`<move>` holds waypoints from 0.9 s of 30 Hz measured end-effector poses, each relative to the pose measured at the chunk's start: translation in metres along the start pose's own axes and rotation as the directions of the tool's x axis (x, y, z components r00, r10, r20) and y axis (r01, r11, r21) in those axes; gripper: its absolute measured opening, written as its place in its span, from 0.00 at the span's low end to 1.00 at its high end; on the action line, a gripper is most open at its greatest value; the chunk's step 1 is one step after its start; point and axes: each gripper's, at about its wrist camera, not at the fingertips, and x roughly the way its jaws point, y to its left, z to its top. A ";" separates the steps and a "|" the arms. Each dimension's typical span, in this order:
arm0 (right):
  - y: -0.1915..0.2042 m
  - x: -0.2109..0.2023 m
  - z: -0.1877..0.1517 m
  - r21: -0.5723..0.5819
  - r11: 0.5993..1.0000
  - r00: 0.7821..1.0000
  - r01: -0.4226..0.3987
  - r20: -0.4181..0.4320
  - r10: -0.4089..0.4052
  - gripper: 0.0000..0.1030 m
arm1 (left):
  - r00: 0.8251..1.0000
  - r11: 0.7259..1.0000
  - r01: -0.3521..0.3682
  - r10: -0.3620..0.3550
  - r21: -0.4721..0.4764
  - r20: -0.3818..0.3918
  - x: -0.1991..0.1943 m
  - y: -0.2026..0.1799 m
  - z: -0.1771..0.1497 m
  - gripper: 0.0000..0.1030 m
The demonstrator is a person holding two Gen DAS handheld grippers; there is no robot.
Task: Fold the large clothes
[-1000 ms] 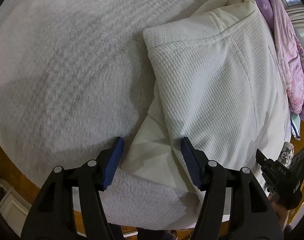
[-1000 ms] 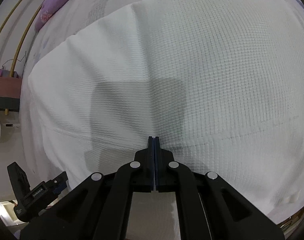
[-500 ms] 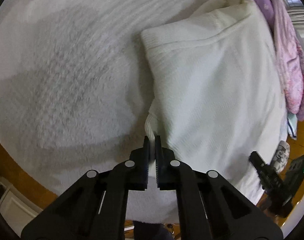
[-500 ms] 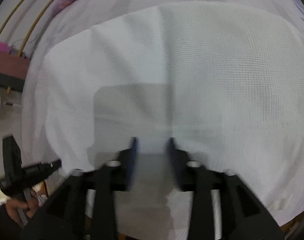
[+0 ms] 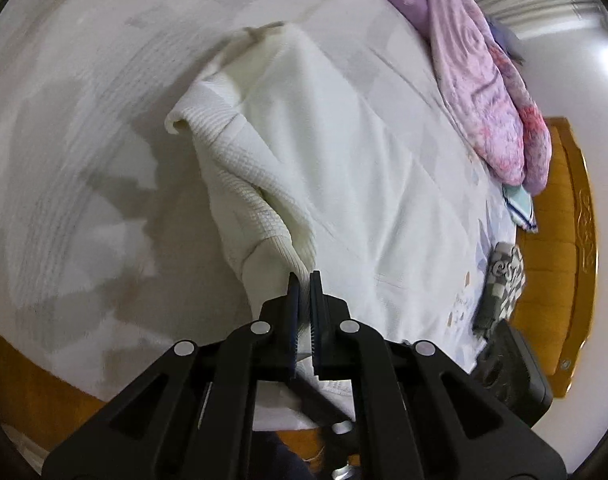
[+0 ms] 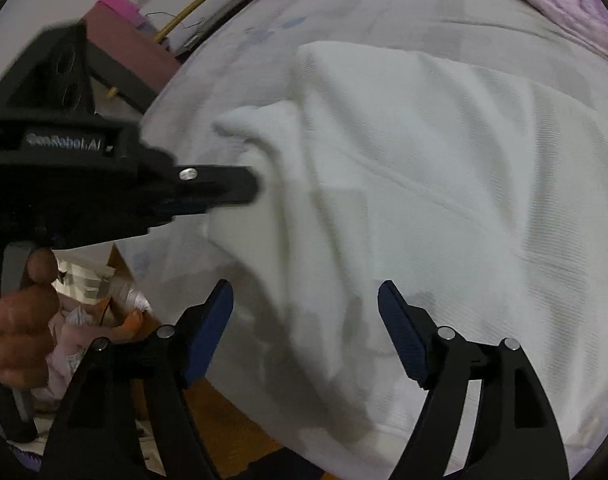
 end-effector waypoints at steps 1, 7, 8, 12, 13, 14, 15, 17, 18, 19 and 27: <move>0.001 0.006 0.001 0.000 1.000 1.000 0.000 -0.002 0.000 0.70 | 1.000 1.000 -0.002 0.002 -0.005 -0.004 0.003 -0.003 -0.001 0.03; 0.008 0.033 0.023 -0.021 1.000 1.000 0.004 0.000 -0.004 0.53 | 1.000 1.000 -0.010 0.010 -0.010 0.000 -0.001 -0.005 -0.003 0.03; 0.010 0.036 0.026 -0.031 0.999 1.000 0.008 -0.005 -0.008 0.41 | 1.000 1.000 -0.019 0.019 -0.004 -0.001 0.000 -0.006 -0.003 0.04; 0.014 0.039 0.031 -0.036 0.999 0.999 -0.002 -0.037 0.001 0.10 | 0.999 0.999 -0.039 0.039 -0.037 -0.009 0.002 -0.007 0.002 0.06; 0.008 0.036 0.032 0.003 1.000 0.999 -0.005 -0.032 0.006 0.10 | 1.000 0.999 -0.018 0.018 -0.050 0.000 -0.001 -0.009 0.002 0.06; 0.004 0.034 0.032 0.036 0.999 1.000 -0.014 -0.025 0.015 0.10 | 1.000 0.999 0.002 -0.002 -0.051 0.016 -0.005 -0.010 0.003 0.11; -0.004 0.028 0.030 0.089 0.996 0.999 -0.031 -0.016 0.033 0.10 | 0.999 0.998 0.023 -0.021 -0.051 0.041 -0.010 -0.013 0.002 0.15; -0.021 0.015 0.031 0.185 0.981 0.998 -0.059 0.018 0.057 0.09 | 0.995 0.998 0.041 -0.037 -0.045 0.093 -0.023 -0.015 0.003 0.43; -0.026 0.009 0.030 0.212 0.975 0.997 -0.074 0.030 0.069 0.09 | 0.992 0.998 0.004 0.004 -0.060 0.126 -0.028 -0.011 0.005 0.44; -0.034 0.000 0.030 0.251 0.963 0.995 -0.096 0.054 0.085 0.09 | 0.991 0.996 -0.035 0.046 -0.082 0.127 -0.027 -0.006 0.007 0.43; -0.082 -0.071 0.006 0.448 0.877 0.973 -0.172 0.216 0.081 0.09 | 0.994 0.989 -0.110 0.112 -0.098 0.015 0.028 -0.018 0.016 0.43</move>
